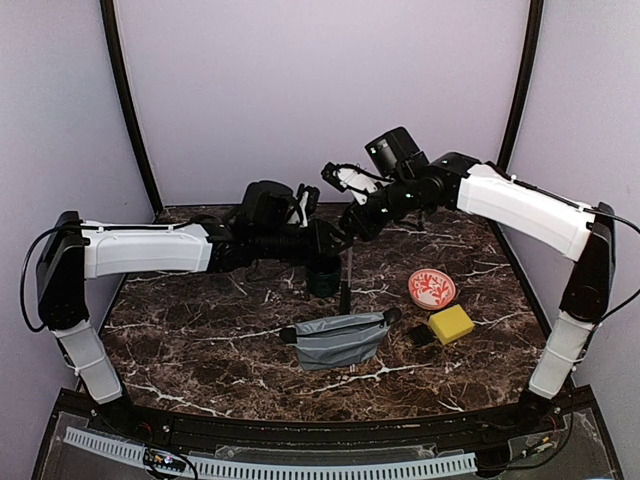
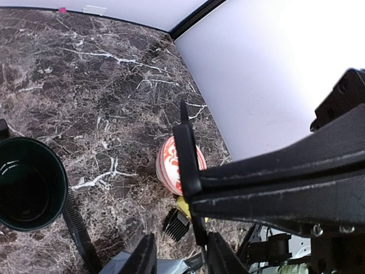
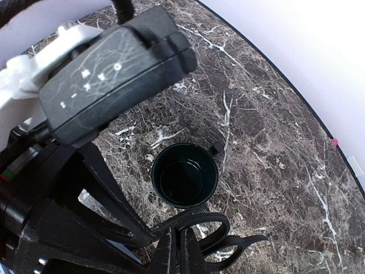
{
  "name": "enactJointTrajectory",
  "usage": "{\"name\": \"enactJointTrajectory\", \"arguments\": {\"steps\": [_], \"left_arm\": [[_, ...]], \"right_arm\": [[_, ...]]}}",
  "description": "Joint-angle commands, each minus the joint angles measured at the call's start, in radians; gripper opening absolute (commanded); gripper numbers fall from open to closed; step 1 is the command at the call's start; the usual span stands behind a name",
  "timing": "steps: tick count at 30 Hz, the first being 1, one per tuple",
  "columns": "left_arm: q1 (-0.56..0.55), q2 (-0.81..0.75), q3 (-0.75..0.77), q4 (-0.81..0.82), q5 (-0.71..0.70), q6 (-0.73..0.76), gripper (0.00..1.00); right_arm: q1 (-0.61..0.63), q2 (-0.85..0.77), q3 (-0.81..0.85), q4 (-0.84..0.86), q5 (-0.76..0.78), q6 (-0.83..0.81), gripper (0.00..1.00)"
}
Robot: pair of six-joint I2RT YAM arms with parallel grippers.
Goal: Sort the hair-cutting tools
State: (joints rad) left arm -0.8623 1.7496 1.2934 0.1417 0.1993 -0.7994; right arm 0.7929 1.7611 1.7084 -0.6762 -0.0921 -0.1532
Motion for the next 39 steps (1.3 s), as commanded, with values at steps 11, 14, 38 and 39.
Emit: {"name": "enactJointTrajectory", "arguments": {"steps": [11,14,38,39], "left_arm": [[-0.004,0.037,0.053,0.107,-0.003,0.012,0.03],[-0.004,0.034,0.045,0.119,-0.004,0.012,0.00],[0.000,-0.215,-0.159,-0.052,0.069,0.442,0.00],[0.000,-0.228,-0.166,-0.059,0.079,0.463,0.00]], "right_arm": [[0.022,-0.013,-0.007,0.041,0.020,0.012,0.00],[0.021,-0.018,-0.011,0.040,0.023,0.010,0.00],[-0.260,-0.493,-0.462,-0.064,-0.185,-0.156,0.43],[-0.260,-0.497,-0.474,-0.090,-0.211,-0.166,0.43]]}}
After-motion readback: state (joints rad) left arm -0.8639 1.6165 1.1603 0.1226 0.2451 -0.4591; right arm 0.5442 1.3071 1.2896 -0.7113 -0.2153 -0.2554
